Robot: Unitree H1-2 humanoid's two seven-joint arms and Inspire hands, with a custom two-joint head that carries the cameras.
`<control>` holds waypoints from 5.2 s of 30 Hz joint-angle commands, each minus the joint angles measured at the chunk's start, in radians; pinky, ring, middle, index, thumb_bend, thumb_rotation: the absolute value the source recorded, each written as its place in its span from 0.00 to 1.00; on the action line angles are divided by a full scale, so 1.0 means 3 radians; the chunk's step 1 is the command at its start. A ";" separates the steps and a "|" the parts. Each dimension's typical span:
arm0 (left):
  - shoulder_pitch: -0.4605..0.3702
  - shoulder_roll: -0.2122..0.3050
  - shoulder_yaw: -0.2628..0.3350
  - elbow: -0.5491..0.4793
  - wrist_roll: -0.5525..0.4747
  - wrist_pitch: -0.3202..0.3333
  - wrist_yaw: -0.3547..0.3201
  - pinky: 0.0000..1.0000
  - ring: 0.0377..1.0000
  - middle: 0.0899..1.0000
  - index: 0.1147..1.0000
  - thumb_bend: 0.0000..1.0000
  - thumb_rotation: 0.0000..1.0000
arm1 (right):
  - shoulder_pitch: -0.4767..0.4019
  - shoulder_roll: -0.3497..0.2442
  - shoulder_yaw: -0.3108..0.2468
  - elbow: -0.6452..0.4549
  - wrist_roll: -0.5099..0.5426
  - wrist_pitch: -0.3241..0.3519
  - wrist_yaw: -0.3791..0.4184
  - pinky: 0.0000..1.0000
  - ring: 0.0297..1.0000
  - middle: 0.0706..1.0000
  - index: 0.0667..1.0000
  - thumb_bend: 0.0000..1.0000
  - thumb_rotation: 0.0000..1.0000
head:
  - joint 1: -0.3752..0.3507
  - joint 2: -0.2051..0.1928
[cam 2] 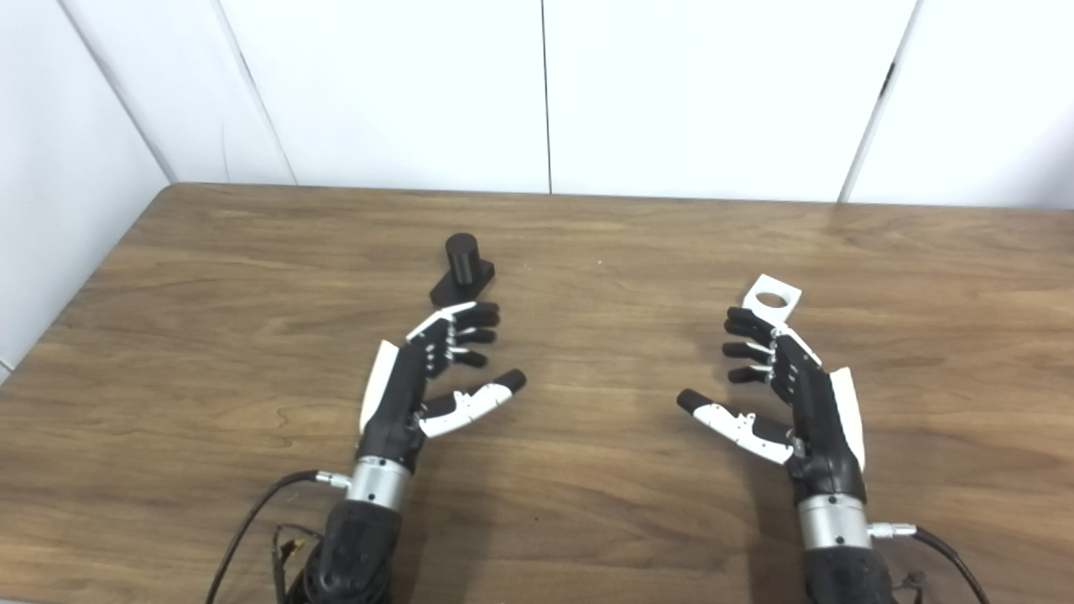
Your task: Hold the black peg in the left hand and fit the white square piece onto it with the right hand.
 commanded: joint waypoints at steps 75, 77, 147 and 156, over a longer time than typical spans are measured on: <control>-0.1599 0.0119 0.0328 0.0910 0.2229 0.1707 -0.0200 0.81 0.97 1.00 0.80 0.87 0.38 | -0.0062 0.0048 -0.0050 -0.0124 -0.0028 -0.0136 -0.0030 0.58 0.69 0.74 0.73 0.66 0.19 | -0.0138 -0.0026; -0.1599 0.0109 0.0343 0.0920 0.2214 0.1707 -0.0217 0.80 0.97 1.00 0.80 0.88 0.37 | -0.0059 0.0053 -0.0052 -0.0132 -0.0026 -0.0131 -0.0029 0.58 0.69 0.74 0.73 0.66 0.18 | -0.0142 -0.0022; -0.1419 0.0542 -0.0106 0.1074 0.2510 0.1452 -0.0899 1.00 0.89 0.87 0.44 0.68 0.17 | -0.0031 0.0063 -0.0032 -0.0174 -0.0224 -0.0117 -0.0081 0.56 0.67 0.74 0.69 0.60 0.31 | -0.0218 0.0013; -0.1293 0.0901 -0.0248 0.0848 0.1377 0.0771 -0.1038 0.95 0.92 0.89 0.42 0.52 0.08 | -0.0035 0.0054 -0.0046 -0.0158 -0.0203 -0.0150 -0.0082 0.56 0.67 0.74 0.68 0.61 0.32 | -0.0235 0.0017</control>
